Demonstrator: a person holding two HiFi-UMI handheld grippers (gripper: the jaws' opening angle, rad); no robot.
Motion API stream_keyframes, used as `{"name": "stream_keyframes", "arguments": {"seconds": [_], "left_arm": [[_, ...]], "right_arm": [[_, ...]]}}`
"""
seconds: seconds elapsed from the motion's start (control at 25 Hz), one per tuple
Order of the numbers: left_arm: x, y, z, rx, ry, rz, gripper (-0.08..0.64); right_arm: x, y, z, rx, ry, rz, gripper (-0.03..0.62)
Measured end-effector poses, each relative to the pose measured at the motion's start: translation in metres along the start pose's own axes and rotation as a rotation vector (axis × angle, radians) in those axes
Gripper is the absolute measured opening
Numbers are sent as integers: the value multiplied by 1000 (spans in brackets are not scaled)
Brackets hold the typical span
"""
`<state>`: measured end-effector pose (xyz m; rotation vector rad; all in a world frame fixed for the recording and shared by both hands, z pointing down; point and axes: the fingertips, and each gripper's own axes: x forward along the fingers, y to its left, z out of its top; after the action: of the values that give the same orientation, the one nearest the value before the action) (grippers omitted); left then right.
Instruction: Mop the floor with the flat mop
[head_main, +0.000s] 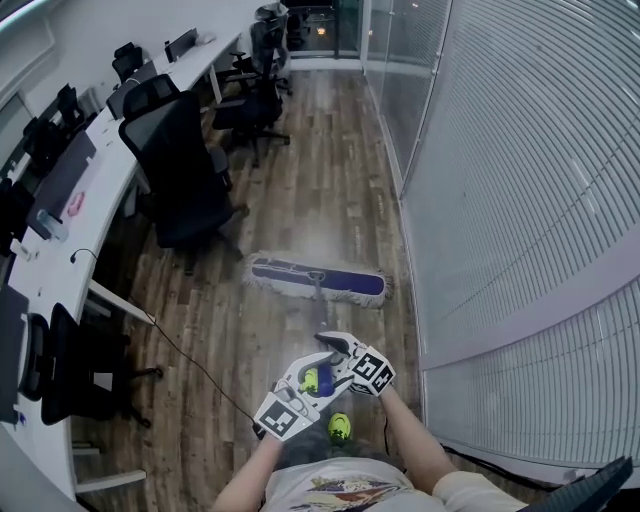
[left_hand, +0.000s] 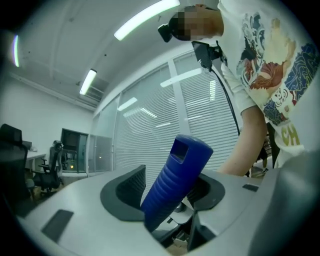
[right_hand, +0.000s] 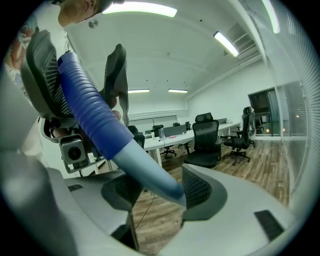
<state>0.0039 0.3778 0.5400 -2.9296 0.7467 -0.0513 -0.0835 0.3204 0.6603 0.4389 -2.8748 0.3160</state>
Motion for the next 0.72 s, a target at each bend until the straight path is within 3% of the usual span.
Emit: {"name": "stream_keyframes", "arguments": {"seconds": [0.24, 0.48, 0.72], "left_arm": [[12, 68, 25, -61, -123, 52, 196], [30, 108, -9, 9, 19, -31, 204], [43, 175, -15, -41, -11, -43, 207]], "right_arm": [[26, -44, 36, 23, -61, 8, 212], [51, -93, 38, -3, 2, 10, 213], [87, -149, 57, 1, 23, -21, 213]]}}
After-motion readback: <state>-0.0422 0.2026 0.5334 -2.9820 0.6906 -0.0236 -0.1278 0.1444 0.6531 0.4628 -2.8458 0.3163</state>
